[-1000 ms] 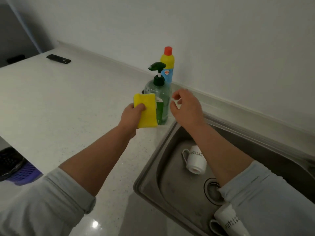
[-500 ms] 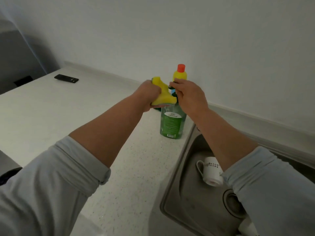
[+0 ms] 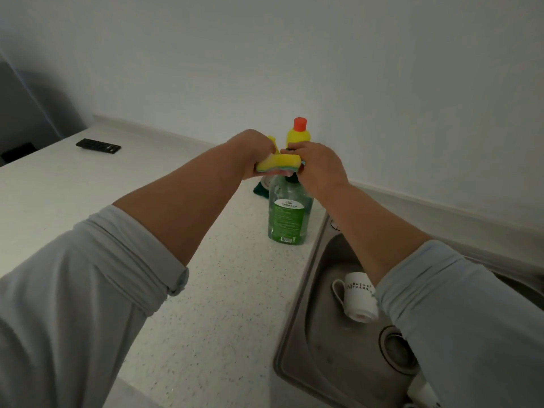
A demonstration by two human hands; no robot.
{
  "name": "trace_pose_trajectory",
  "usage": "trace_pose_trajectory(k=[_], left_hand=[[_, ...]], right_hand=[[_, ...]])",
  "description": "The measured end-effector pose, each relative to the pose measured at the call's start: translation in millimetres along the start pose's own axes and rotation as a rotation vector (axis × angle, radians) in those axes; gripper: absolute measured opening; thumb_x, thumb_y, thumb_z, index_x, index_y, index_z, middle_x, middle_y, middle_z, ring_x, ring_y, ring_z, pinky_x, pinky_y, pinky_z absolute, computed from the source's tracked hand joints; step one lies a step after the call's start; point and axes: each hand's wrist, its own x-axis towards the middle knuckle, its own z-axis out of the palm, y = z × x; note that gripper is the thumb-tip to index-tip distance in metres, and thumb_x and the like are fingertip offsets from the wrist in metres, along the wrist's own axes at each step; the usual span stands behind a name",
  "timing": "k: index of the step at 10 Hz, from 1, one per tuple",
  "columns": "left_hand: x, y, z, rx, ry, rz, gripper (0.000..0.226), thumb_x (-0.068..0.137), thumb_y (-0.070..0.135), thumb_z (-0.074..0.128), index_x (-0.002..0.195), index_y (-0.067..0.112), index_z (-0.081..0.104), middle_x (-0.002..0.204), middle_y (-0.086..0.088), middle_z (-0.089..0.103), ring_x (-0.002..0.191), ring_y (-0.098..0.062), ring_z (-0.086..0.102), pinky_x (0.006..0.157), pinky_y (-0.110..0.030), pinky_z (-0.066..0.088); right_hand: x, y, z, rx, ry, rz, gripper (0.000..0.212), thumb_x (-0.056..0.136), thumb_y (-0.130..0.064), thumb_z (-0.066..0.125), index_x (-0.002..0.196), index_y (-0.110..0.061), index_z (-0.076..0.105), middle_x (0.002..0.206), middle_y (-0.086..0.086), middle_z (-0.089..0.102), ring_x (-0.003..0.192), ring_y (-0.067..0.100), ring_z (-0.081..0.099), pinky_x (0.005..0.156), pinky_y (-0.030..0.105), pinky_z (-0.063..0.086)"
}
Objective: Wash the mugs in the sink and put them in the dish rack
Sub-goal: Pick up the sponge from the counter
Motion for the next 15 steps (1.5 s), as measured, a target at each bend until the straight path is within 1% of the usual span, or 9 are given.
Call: trace_pose_trajectory(k=[2, 3, 4, 6, 7, 8, 9, 13, 15], left_hand=[[-10, 4, 4, -0.235, 0.134, -0.061, 0.028, 0.097, 0.007, 0.044, 0.072, 0.019, 0.042, 0.074, 0.0, 0.048, 0.061, -0.009, 0.052, 0.048, -0.016, 0.051], [-7, 4, 3, -0.197, 0.082, -0.035, 0.03, 0.096, 0.005, 0.044, 0.069, 0.015, 0.039, 0.075, 0.0, 0.049, 0.06, -0.008, 0.051, 0.045, -0.016, 0.051], [-15, 3, 1, -0.242, 0.056, -0.047, 0.024, 0.095, 0.005, 0.046, 0.073, 0.012, 0.041, 0.082, -0.006, 0.049, 0.065, -0.013, 0.051, 0.06, -0.024, 0.053], [-12, -14, -1, -0.009, 0.286, 0.267, 0.046, 0.091, 0.007, 0.045, 0.137, 0.011, 0.04, 0.127, -0.011, 0.05, 0.107, -0.025, 0.049, 0.087, -0.032, 0.043], [-21, -15, -6, 0.14, 0.39, 0.52, 0.047, 0.087, 0.014, 0.045, 0.134, 0.011, 0.042, 0.112, -0.008, 0.055, 0.092, -0.019, 0.046, 0.075, -0.027, 0.035], [-25, -15, 1, 0.188, 0.36, 0.596, 0.046, 0.088, 0.01, 0.045, 0.134, 0.013, 0.042, 0.102, -0.003, 0.052, 0.087, -0.02, 0.048, 0.073, -0.028, 0.036], [-33, -12, 30, -0.073, 0.105, 0.533, 0.04, 0.088, 0.004, 0.047, 0.126, 0.015, 0.048, 0.105, -0.006, 0.057, 0.095, -0.025, 0.056, 0.079, -0.036, 0.048], [-55, -11, 278, -0.476, -0.427, 0.207, 0.029, 0.09, 0.001, 0.054, 0.119, 0.005, 0.055, 0.113, -0.017, 0.061, 0.102, -0.031, 0.06, 0.095, -0.049, 0.047], [-80, -30, 410, -0.475, -0.558, -0.024, 0.038, 0.095, 0.005, 0.049, 0.132, 0.0, 0.044, 0.129, -0.021, 0.054, 0.115, -0.035, 0.055, 0.099, -0.05, 0.044]], right_hand=[[-3, -7, 0, -0.032, -0.011, 0.033, 0.039, 0.092, -0.02, 0.056, 0.13, -0.025, 0.055, 0.139, -0.002, 0.051, 0.122, 0.022, 0.051, 0.1, 0.035, 0.039], [-4, -9, -3, -0.051, -0.037, 0.02, 0.04, 0.093, -0.02, 0.055, 0.132, -0.026, 0.053, 0.142, -0.002, 0.048, 0.124, 0.022, 0.048, 0.101, 0.035, 0.038], [-9, -9, -2, -0.046, -0.048, -0.027, 0.039, 0.094, -0.018, 0.052, 0.133, -0.023, 0.052, 0.143, 0.0, 0.045, 0.126, 0.023, 0.047, 0.1, 0.036, 0.038], [-19, -6, 11, -0.066, -0.002, -0.06, 0.043, 0.097, -0.012, 0.043, 0.139, -0.014, 0.042, 0.15, 0.005, 0.035, 0.137, 0.023, 0.031, 0.11, 0.038, 0.031], [-28, -12, 4, -0.05, 0.234, -0.179, 0.02, 0.091, -0.011, 0.05, 0.104, -0.005, 0.064, 0.105, 0.013, 0.063, 0.097, 0.028, 0.056, 0.08, 0.039, 0.048], [-38, -11, -21, 0.528, 0.275, -0.061, 0.023, 0.087, -0.009, 0.056, 0.065, -0.014, 0.057, 0.061, -0.003, 0.054, 0.055, 0.008, 0.049, 0.057, 0.023, 0.039], [-53, -10, -49, 1.198, 0.096, 0.098, 0.039, 0.095, -0.014, 0.047, 0.057, -0.014, 0.055, 0.051, -0.001, 0.054, 0.047, 0.011, 0.045, 0.048, 0.022, 0.036], [-210, 167, -57, 0.994, 0.227, 0.781, 0.017, 0.097, -0.016, 0.046, 0.081, -0.015, 0.051, 0.07, 0.003, 0.061, 0.054, 0.01, 0.053, 0.048, 0.019, 0.04], [-303, 263, -37, 1.053, 0.138, 1.018, 0.029, 0.094, -0.017, 0.055, 0.121, -0.013, 0.045, 0.122, 0.009, 0.049, 0.104, 0.022, 0.052, 0.082, 0.037, 0.05]])
